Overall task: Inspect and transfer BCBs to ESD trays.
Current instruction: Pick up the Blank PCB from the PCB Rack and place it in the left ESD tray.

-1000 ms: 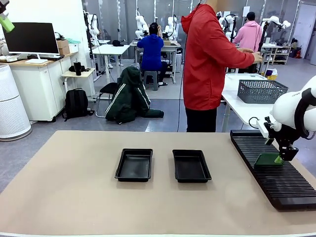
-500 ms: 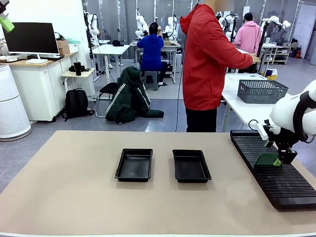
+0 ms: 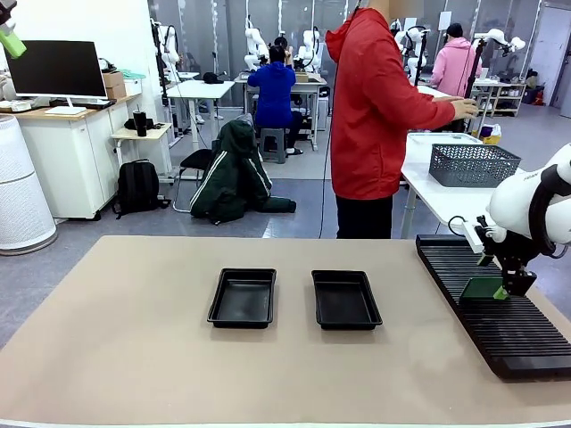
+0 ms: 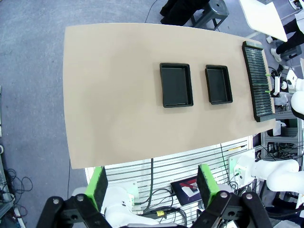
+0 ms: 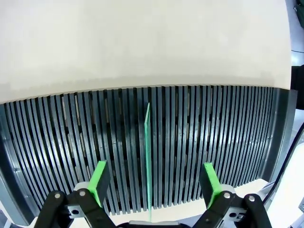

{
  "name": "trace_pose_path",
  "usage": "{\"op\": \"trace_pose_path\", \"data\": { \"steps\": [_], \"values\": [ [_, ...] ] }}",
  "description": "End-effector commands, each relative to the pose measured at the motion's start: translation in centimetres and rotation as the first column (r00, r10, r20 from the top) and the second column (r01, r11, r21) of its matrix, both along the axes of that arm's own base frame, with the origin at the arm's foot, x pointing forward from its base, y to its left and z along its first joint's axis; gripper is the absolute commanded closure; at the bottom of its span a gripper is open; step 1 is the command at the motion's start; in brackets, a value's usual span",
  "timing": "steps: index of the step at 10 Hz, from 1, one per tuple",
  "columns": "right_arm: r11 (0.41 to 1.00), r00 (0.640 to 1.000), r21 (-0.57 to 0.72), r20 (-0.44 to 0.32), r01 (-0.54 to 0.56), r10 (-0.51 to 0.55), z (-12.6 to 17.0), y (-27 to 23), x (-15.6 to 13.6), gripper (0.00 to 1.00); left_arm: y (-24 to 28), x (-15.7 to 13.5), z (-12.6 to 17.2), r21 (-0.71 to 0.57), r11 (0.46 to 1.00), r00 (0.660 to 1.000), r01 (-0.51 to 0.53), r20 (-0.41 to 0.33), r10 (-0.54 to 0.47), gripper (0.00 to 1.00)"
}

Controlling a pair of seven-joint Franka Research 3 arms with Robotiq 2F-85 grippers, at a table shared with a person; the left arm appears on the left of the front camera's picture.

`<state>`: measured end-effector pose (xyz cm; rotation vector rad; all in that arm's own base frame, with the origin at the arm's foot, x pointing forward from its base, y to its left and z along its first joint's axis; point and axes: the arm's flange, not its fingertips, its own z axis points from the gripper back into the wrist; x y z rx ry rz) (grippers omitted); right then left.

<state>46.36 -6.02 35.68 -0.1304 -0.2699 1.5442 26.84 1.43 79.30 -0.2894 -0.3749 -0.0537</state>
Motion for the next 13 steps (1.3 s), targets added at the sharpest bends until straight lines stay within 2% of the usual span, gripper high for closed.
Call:
{"op": "trace_pose_path", "data": {
  "steps": [1, 3, 5, 13],
  "values": [
    [1.000, 1.000, -0.004, -0.004, -0.003, 0.003, 0.01, -0.23, -0.07, 0.00, 0.00, -0.11, -0.16, 0.000, 1.000, 1.000, -0.001, 0.002, 0.001, 0.00],
    [1.000, 1.000, 0.000, 0.000, 0.000, 0.000, 0.00, -0.01, 0.00, 0.00, 0.00, -0.11, -0.16, 0.000, 1.000, 1.000, -0.001, 0.002, 0.001, 0.00],
    [0.999, 0.999, -0.025, -0.023, -0.031, 0.030, 0.10, -0.04, 0.14, 0.07, 0.00, -0.11, -0.16, 0.000, 1.000, 1.000, -0.001, 0.002, 0.001, 0.00],
    [0.998, 0.998, -0.043, -0.030, -0.055, 0.054, 0.63, -0.34, 0.50, 0.60, 0.00, -0.11, -0.16, 0.000, 1.000, 1.000, -0.001, 0.002, 0.001, 0.00]
  ]
}}
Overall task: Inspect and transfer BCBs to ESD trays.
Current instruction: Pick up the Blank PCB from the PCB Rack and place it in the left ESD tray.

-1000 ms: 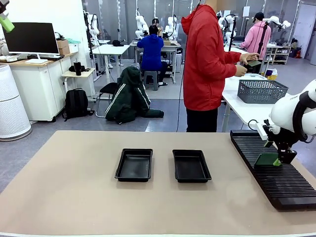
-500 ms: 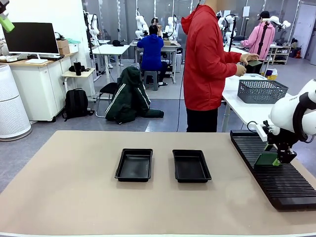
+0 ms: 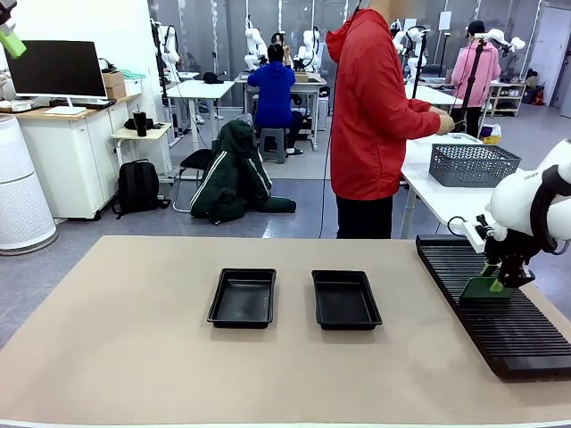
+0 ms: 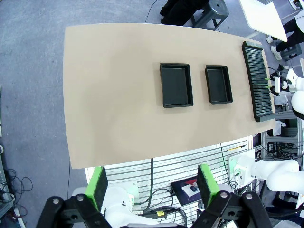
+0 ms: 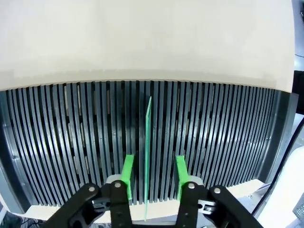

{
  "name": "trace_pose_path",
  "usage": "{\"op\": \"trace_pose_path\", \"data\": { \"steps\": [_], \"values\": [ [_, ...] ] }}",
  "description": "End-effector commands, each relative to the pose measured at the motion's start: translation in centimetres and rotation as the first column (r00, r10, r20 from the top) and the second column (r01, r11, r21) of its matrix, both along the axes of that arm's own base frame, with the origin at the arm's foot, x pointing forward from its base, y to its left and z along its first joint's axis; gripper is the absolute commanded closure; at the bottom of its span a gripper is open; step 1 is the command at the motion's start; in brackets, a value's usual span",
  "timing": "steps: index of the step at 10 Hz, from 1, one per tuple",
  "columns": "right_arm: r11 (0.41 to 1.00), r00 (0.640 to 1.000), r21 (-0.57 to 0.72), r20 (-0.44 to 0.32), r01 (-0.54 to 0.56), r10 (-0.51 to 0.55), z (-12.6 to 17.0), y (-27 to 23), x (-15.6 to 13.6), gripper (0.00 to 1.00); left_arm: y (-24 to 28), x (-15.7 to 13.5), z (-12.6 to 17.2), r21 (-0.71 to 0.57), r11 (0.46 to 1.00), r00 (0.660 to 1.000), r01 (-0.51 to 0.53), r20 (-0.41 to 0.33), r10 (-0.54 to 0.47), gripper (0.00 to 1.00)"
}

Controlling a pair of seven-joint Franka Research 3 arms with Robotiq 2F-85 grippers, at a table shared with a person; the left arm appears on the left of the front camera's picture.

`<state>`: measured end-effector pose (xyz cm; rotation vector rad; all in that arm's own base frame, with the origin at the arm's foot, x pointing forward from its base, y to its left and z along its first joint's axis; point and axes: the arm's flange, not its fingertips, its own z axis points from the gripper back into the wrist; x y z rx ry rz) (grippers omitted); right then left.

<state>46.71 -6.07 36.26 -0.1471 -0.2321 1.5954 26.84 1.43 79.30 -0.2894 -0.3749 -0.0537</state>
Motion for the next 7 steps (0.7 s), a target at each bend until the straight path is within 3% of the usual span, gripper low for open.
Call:
{"op": "trace_pose_path", "data": {
  "steps": [1, 5, 7],
  "values": [
    [1.000, 1.000, 0.002, -0.020, -0.008, 0.008, -0.07, -0.33, 0.26, 0.69, 0.00, -0.11, -0.16, 0.000, 1.000, 1.000, -0.001, 0.002, 0.001, 0.00],
    [1.000, 0.999, -0.003, -0.034, -0.001, 0.001, -0.11, -0.42, 0.27, 0.96, 0.00, -0.11, -0.16, 0.000, 1.000, 1.000, -0.001, 0.002, 0.001, 0.00],
    [1.000, 0.999, -0.003, -0.042, 0.002, -0.002, -0.25, -0.46, 0.43, 1.00, 0.00, -0.11, -0.16, 0.000, 1.000, 1.000, -0.001, 0.002, 0.001, 0.00]
  ]
}}
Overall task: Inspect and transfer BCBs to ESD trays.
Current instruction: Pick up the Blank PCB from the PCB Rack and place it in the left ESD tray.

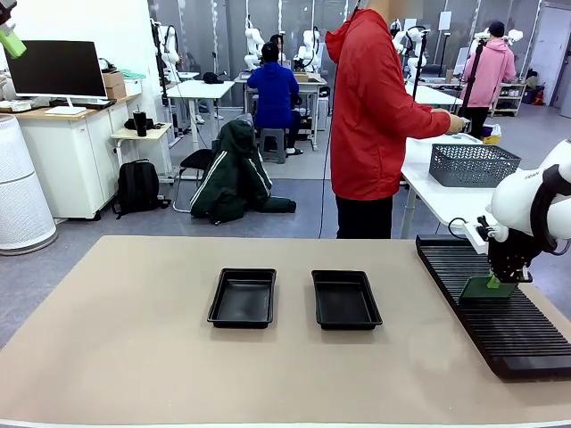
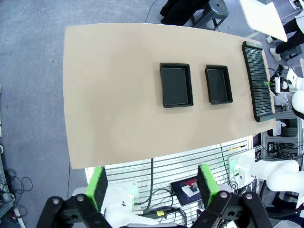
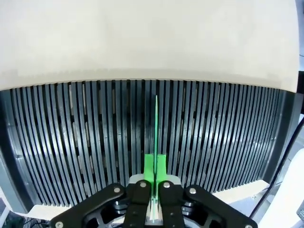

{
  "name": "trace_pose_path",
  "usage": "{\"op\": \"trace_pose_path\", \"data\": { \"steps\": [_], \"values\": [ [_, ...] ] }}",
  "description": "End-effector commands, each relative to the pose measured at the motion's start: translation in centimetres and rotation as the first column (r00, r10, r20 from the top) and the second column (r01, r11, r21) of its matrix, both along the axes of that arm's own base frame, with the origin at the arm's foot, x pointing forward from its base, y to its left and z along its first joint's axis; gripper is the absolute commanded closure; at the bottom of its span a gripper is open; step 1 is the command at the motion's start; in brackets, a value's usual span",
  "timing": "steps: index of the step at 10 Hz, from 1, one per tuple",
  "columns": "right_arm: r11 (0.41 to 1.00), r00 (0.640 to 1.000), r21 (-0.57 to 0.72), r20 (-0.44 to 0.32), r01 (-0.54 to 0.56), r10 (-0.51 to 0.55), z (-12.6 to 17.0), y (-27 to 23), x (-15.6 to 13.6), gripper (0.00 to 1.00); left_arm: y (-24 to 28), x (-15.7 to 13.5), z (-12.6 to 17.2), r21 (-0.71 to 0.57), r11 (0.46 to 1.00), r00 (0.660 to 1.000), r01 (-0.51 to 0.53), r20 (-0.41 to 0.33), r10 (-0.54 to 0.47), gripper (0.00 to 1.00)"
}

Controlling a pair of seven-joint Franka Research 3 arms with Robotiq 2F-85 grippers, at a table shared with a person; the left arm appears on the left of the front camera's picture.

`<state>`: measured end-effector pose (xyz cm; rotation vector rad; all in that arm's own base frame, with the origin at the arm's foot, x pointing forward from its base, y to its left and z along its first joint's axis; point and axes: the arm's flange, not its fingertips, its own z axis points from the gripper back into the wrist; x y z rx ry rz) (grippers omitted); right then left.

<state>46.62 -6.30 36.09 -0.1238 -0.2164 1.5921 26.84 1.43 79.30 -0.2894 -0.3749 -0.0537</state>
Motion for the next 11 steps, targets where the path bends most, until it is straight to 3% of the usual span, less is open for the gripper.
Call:
{"op": "trace_pose_path", "data": {
  "steps": [1, 11],
  "values": [
    [1.000, 1.000, -0.014, -0.024, 0.004, -0.004, -0.19, -0.25, 0.58, 1.00, 0.00, -0.11, -0.16, 0.000, 1.000, 1.000, -0.001, 0.002, 0.001, 0.00],
    [1.000, 1.000, 0.000, -0.003, 0.001, -0.001, -0.02, -0.05, 0.04, 1.00, 0.00, -0.11, -0.16, 0.000, 1.000, 1.000, -0.001, 0.002, 0.001, 0.00]
  ]
}}
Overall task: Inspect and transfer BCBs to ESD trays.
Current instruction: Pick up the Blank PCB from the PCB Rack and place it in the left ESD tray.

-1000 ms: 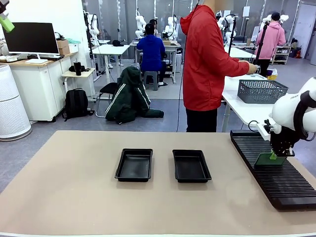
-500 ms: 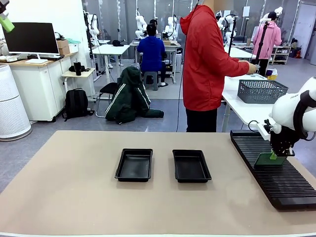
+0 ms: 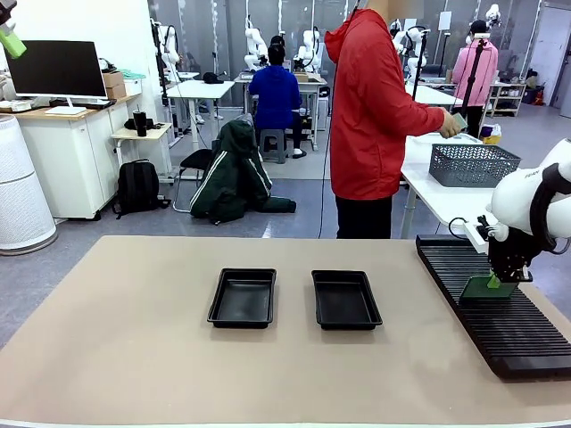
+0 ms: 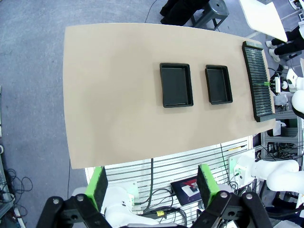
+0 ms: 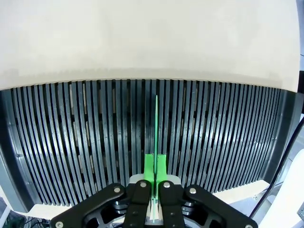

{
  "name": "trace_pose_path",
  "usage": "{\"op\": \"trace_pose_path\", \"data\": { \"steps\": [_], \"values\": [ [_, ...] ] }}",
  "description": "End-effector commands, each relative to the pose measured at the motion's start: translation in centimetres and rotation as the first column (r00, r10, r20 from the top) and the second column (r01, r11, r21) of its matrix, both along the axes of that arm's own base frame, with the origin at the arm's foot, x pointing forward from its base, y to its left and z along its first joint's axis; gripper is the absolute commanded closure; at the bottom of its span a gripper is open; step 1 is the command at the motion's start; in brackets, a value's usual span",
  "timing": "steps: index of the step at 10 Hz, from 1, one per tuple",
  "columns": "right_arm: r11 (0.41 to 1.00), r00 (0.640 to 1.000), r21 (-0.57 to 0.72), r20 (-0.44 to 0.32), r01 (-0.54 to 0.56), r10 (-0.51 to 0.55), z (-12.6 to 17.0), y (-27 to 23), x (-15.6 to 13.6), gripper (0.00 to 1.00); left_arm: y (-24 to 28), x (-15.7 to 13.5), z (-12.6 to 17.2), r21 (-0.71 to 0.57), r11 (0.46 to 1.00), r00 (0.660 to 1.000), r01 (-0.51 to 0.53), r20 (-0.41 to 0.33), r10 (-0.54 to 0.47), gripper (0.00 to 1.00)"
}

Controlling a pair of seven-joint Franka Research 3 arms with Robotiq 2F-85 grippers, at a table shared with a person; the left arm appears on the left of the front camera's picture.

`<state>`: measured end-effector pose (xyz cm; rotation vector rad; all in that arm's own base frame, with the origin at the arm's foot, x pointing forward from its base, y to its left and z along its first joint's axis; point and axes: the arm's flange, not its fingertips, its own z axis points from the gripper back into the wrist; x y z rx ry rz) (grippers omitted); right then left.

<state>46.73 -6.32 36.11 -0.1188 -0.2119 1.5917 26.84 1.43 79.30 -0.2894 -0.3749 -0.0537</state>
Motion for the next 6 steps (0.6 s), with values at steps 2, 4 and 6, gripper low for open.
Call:
{"op": "trace_pose_path", "data": {
  "steps": [2, 4, 6],
  "values": [
    [1.000, 1.000, 0.000, 0.003, 0.001, -0.001, 0.0, 0.0, -0.1, 1.00, 0.0, -0.1, -0.2, 0.000, 1.000, 1.000, -0.001, 0.002, 0.001, 0.00],
    [1.000, 1.000, 0.000, 0.003, 0.001, -0.001, 0.0, 0.0, -0.1, 1.00, 0.0, -0.1, -0.2, 0.000, 1.000, 1.000, -0.001, 0.002, 0.001, 0.00],
    [1.000, 1.000, -0.012, 0.004, -0.003, 0.003, 1.9, -0.1, -0.5, 0.98, 0.0, -0.1, -0.2, 0.000, 1.000, 1.000, -0.001, 0.002, 0.001, 0.00]
  ]
}}
